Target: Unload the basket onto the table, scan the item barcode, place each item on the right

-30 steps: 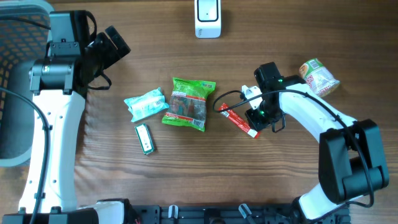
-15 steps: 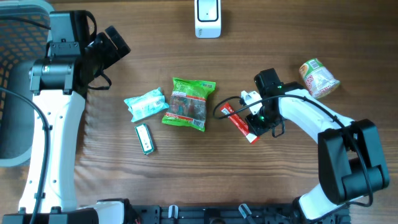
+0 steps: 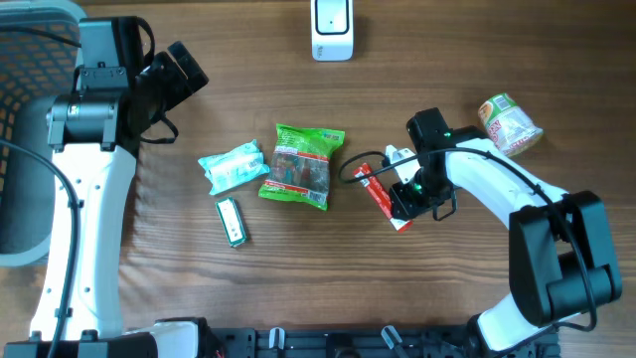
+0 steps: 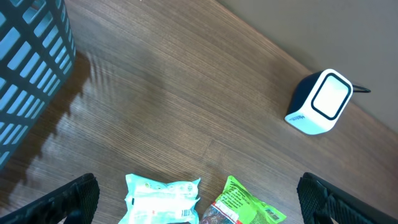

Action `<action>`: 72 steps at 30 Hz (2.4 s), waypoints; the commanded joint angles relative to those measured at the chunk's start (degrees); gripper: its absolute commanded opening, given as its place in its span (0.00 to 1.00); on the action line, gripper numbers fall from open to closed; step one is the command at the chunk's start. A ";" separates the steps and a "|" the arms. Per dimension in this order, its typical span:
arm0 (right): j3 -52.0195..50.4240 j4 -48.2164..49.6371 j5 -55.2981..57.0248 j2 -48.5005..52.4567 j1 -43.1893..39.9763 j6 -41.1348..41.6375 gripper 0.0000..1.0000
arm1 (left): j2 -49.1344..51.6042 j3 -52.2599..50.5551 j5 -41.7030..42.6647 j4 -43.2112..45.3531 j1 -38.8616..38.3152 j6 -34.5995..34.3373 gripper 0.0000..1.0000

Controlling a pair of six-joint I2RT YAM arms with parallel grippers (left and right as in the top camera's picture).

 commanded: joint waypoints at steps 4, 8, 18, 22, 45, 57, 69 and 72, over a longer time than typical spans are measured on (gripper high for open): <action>-3.91 5.42 0.55 -0.33 0.04 2.38 0.35 | -1.03 0.87 0.24 0.13 0.26 1.09 1.00; -7.17 9.03 3.85 -0.33 0.04 4.26 0.33 | -1.03 0.87 0.24 0.13 0.26 1.09 1.00; -10.40 10.27 0.39 -0.33 0.22 5.09 0.43 | -1.03 0.87 0.24 0.13 0.26 1.09 1.00; -10.43 9.35 -2.34 -0.33 0.20 2.58 0.29 | -1.03 0.87 0.24 0.13 0.26 1.09 1.00; -16.46 14.71 17.77 -0.33 9.97 11.74 0.29 | -1.03 0.87 0.24 0.13 0.26 1.09 1.00; -11.78 11.15 15.74 -2.12 9.84 12.94 0.04 | -1.03 0.87 0.24 0.13 0.26 1.09 1.00; -2.32 11.45 16.28 -19.37 9.79 16.28 0.04 | -1.03 0.87 0.24 0.13 0.26 1.09 1.00; -1.03 10.08 16.26 -21.42 9.79 16.17 0.04 | -1.03 0.87 0.24 0.13 0.26 1.09 1.00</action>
